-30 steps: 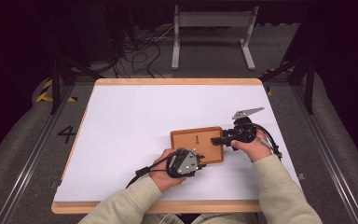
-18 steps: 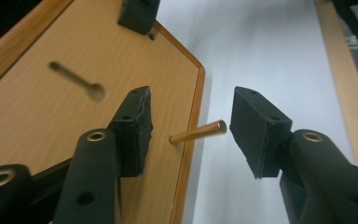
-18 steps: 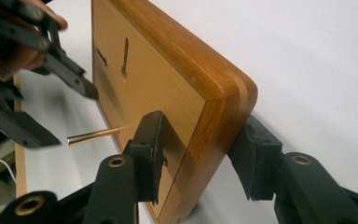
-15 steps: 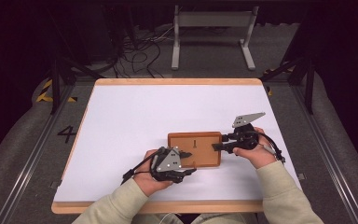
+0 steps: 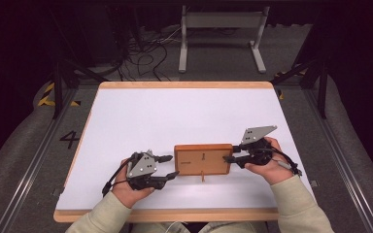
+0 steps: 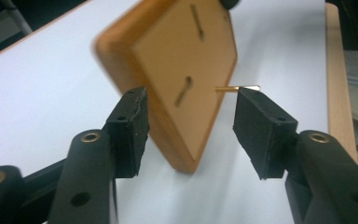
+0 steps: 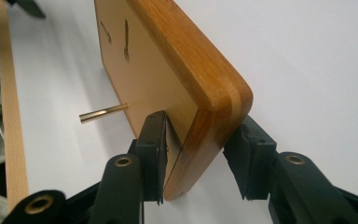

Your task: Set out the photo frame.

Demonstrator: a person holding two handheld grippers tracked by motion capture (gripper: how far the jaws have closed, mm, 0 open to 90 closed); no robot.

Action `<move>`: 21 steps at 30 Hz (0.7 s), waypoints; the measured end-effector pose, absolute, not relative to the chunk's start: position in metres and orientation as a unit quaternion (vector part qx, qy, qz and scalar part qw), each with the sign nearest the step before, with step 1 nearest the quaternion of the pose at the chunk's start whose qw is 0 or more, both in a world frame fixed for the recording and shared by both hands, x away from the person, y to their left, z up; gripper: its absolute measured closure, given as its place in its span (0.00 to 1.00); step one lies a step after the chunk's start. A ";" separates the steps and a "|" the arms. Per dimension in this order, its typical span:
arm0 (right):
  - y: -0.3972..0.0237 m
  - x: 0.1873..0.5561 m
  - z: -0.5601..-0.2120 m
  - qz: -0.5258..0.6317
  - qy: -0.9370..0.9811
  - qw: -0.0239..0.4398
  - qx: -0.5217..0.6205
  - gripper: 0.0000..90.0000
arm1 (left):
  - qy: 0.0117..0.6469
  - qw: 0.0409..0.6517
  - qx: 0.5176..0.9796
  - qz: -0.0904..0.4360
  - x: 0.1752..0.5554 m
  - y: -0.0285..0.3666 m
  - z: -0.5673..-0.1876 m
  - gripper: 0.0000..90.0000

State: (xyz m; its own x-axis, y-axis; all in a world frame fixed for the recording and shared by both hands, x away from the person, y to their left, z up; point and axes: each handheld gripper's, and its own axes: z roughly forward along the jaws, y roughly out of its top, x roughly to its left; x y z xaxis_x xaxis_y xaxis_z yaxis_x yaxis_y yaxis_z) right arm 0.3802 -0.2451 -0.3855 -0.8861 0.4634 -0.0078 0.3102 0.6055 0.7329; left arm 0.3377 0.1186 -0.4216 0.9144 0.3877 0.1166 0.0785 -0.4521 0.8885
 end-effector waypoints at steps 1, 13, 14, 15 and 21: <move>-0.245 0.378 -0.385 0.385 0.892 0.101 0.215 0.67 | 0.141 0.508 0.835 0.156 0.339 0.121 -0.420 0.50; -0.247 0.360 -0.383 0.381 0.900 0.109 0.182 0.72 | 0.221 0.527 0.807 0.147 0.369 0.157 -0.427 0.45; -0.248 0.358 -0.384 0.383 0.900 0.109 0.179 0.72 | 0.227 0.528 0.805 0.144 0.371 0.159 -0.428 0.45; -0.248 0.358 -0.384 0.382 0.900 0.111 0.178 0.72 | 0.235 0.530 0.803 0.141 0.374 0.162 -0.429 0.44; -0.247 0.352 -0.383 0.376 0.904 0.120 0.166 0.72 | 0.265 0.526 0.798 0.130 0.384 0.171 -0.435 0.42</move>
State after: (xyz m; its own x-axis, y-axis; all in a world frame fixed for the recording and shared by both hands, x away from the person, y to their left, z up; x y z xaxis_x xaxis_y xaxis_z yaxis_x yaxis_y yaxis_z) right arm 0.3517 -0.2467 -0.3828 -0.9157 0.3910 -0.0923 0.2103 0.6621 0.7193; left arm 0.3841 0.1714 -0.4352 0.8257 0.5597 -0.0705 0.2852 -0.3062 0.9082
